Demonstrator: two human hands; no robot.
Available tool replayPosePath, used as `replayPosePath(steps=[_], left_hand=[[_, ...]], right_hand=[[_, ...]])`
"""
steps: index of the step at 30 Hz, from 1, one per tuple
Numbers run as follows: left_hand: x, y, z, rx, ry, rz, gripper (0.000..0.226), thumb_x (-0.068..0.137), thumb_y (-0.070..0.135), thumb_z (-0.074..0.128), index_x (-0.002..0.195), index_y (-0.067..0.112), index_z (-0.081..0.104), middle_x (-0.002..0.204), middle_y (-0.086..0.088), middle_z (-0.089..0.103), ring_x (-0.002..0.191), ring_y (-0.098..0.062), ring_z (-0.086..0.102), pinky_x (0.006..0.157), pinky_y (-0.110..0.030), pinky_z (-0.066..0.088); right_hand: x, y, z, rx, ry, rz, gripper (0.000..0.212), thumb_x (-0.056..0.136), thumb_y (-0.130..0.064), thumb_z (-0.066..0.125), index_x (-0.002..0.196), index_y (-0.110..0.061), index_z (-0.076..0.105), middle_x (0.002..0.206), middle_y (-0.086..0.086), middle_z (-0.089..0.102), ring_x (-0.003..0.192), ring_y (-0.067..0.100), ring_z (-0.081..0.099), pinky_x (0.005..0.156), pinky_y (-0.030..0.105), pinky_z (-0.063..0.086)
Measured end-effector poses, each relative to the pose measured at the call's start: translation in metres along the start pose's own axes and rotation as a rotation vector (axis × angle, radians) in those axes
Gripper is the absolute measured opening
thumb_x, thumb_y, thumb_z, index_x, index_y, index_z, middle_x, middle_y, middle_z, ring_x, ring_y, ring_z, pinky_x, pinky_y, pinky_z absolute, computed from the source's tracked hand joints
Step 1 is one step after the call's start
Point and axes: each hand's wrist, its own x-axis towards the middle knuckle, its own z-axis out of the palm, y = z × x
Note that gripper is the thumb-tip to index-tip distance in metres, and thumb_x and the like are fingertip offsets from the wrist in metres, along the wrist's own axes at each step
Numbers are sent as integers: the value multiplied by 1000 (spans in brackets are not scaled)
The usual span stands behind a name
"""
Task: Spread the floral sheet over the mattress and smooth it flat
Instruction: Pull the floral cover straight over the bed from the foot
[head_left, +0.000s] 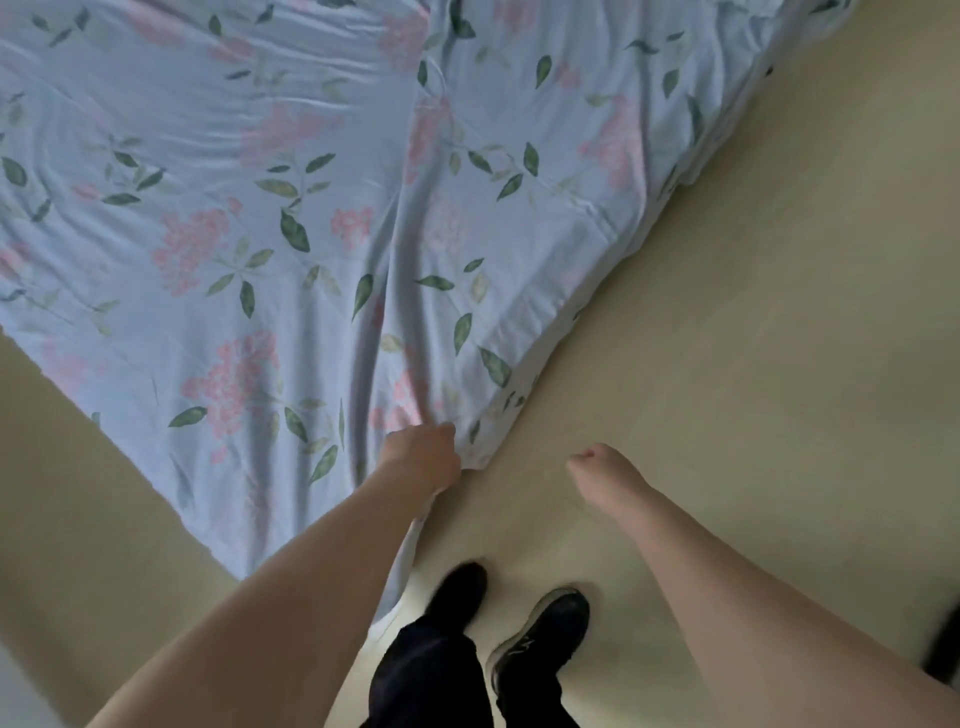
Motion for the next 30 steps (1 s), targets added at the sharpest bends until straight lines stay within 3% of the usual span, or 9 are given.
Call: replayPosePath(steps=[3,10,14,17,20,23,26,28,30], left_hand=[[27,8,-25,-26,179,-62,22,93,24,38,112,16,47,109,-4,57,96,-25,57,73,-33,38],[112,27,-31,50,206,-131,48,93,54,42,121,15,46,112,-5,58,102,-25,56,72,-34,36],[152,33,-14,37,176,-87,28,94,38,50,112,18,60,104,-1,63,97,-22,59,75,-31,36],[166,41,-5,51,141,86,22,88,13,51,99,23,67,99,2,67,95,-21,61,84,-31,37],[167,43,-6,-36,119,91,25,88,12,46,98,23,66,99,1,68,94,-21,62,90,-31,33],[167,37,-16,-238,34,57,24,87,14,44,94,16,67,97,-3,68,96,-22,61,95,-29,36],[164,34,-37,-546,-88,6,13,80,17,49,73,13,59,80,-5,60,84,-27,57,68,-27,44],[157,45,-57,-590,-128,30,23,75,18,53,55,14,42,61,-2,43,60,-21,46,48,-25,32],[148,65,-70,-601,-175,58,30,73,17,55,52,12,34,57,-2,34,48,-17,33,43,-25,24]], right_hand=[[21,-23,-14,80,-25,-16,9,96,-18,41,96,-10,46,96,11,49,88,22,45,78,31,38],[125,-77,-41,78,-35,126,33,98,-27,41,109,0,57,103,14,56,91,27,54,81,36,46],[200,-116,-40,195,-84,234,51,94,-55,42,126,-16,49,109,10,57,94,28,57,89,37,45],[244,-134,-33,224,-91,267,42,95,-54,42,113,-18,50,101,11,56,90,28,58,76,34,44],[256,-122,-29,133,-23,195,36,96,-48,42,80,-18,52,70,9,51,56,23,50,54,27,41],[252,-113,-46,12,-11,126,35,98,-27,42,66,-15,46,54,7,52,48,23,47,53,28,41],[246,-127,-77,-170,-61,21,35,94,-19,46,60,-12,47,48,5,55,50,23,51,59,28,44],[239,-133,-105,-296,-113,-14,37,94,-23,46,59,-12,51,48,3,59,57,23,55,62,29,45],[233,-127,-137,-360,-181,19,37,95,-25,47,62,-11,56,49,2,61,58,22,58,61,30,46]])
